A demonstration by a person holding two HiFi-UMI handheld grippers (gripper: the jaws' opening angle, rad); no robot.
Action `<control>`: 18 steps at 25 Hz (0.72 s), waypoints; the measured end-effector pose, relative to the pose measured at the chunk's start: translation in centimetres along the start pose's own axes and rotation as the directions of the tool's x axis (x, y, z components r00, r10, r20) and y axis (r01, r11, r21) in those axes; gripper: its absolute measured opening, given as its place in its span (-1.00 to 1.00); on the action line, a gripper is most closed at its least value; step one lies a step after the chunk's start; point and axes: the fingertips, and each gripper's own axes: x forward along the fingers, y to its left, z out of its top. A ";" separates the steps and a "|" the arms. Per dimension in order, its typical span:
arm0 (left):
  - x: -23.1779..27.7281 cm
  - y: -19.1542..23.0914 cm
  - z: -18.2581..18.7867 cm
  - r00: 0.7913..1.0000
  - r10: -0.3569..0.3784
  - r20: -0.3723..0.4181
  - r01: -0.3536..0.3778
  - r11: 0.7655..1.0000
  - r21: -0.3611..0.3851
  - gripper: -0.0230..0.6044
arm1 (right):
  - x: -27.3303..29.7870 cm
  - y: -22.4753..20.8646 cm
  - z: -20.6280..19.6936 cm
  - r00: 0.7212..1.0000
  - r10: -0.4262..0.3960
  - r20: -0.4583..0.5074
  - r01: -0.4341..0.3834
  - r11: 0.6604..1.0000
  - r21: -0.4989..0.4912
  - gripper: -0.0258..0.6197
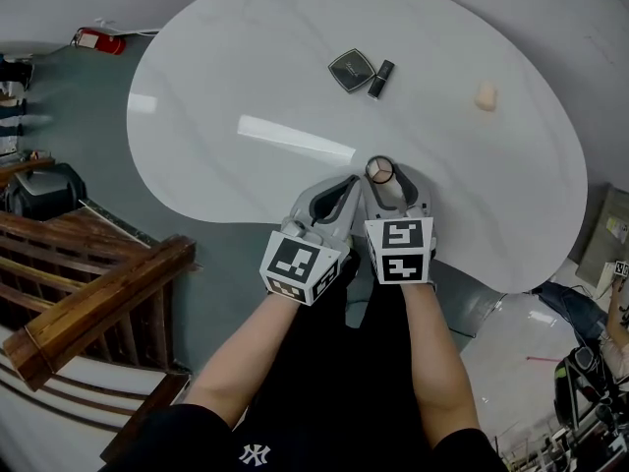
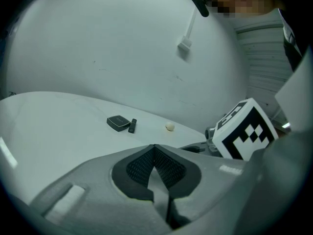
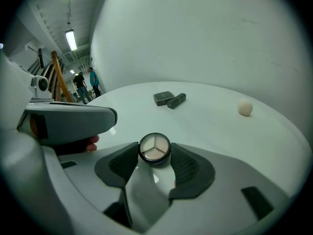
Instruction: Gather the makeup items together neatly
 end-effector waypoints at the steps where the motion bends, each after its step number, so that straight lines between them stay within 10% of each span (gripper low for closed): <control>1: -0.1 0.2 0.0 1.000 0.001 0.002 -0.001 1.000 0.000 -0.90 | 0.1 0.2 -0.1 1.000 -0.002 -0.003 0.002 1.000 -0.004 -0.26; 18: -0.1 0.8 0.1 1.000 -0.005 0.011 0.005 1.000 0.000 -0.90 | -0.2 1.2 -0.1 1.000 0.018 -0.006 -0.018 1.000 -0.005 -0.16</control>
